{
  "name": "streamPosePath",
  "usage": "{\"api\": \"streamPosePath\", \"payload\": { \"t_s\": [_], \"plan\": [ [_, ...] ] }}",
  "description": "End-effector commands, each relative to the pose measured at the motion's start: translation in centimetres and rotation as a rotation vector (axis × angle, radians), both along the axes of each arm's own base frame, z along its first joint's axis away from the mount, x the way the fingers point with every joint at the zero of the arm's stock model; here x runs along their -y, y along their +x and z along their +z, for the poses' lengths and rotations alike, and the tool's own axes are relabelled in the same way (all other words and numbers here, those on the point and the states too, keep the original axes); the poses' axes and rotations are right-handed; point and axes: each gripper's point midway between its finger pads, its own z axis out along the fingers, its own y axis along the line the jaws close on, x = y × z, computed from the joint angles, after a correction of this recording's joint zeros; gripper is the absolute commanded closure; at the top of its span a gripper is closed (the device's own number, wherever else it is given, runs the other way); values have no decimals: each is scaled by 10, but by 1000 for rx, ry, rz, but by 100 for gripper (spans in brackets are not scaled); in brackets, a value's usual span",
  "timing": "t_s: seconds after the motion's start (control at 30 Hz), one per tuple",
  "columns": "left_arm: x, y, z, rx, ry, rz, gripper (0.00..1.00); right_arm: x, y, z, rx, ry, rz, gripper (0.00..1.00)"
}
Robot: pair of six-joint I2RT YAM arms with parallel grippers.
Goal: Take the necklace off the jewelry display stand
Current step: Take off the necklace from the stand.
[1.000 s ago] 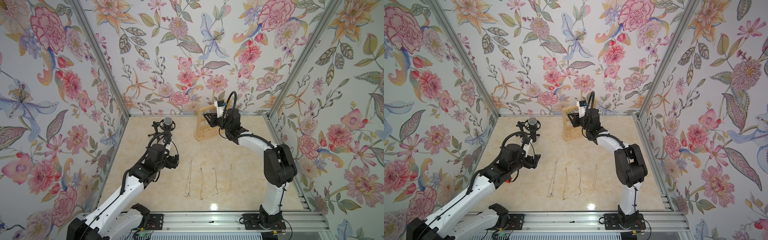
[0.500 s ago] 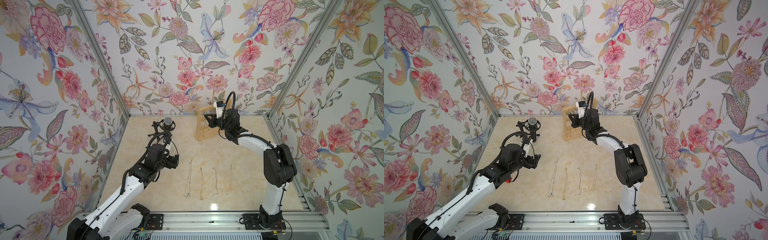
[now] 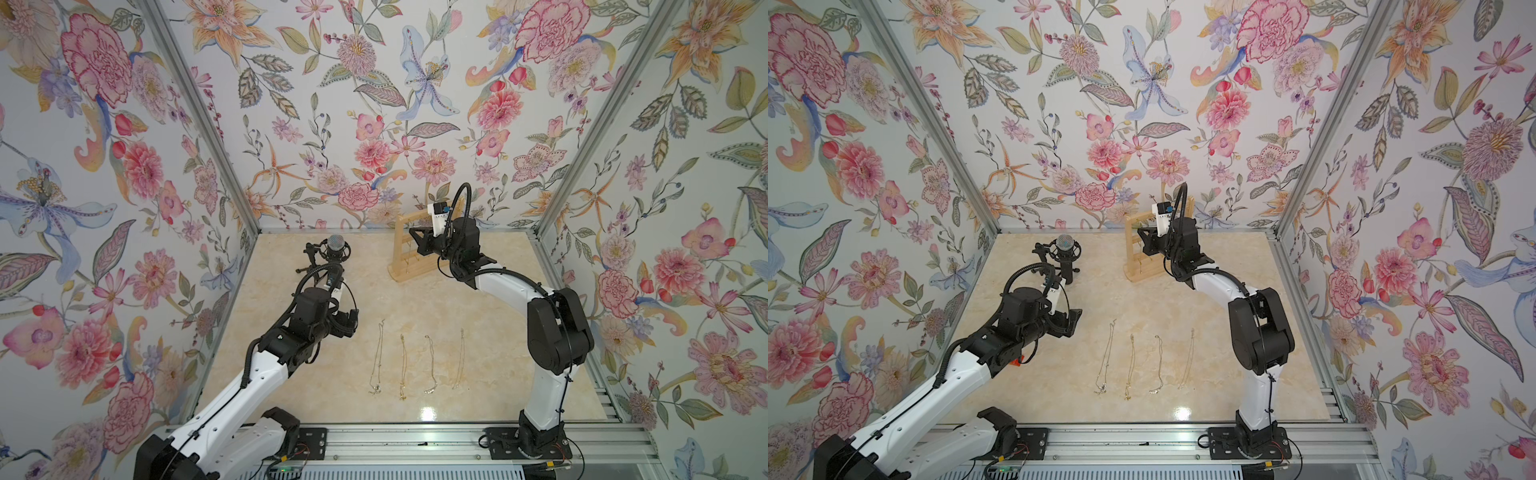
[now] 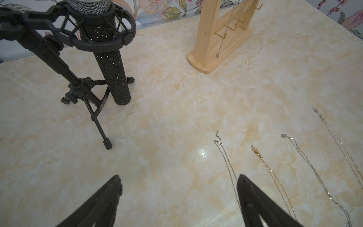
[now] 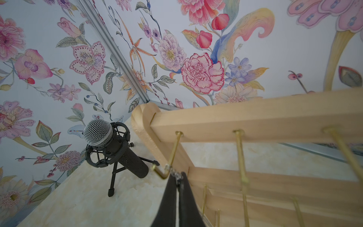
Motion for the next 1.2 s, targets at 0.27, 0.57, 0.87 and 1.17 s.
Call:
{"api": "streamPosePath", "payload": {
  "t_s": [0.27,0.57,0.87,1.17],
  "plan": [
    [-2,2,-1,8,2,-6,8,0,-20,43,99,18,22,100],
    [-1,3,-1,8,1,-8,8,1,-26,53,110,29,26,100],
    [-2,3,-2,7,0,-7,8,2,-25,64,107,70,32,100],
    [-2,3,-1,11,-1,-6,8,5,-32,85,137,101,35,100]
  ]
}}
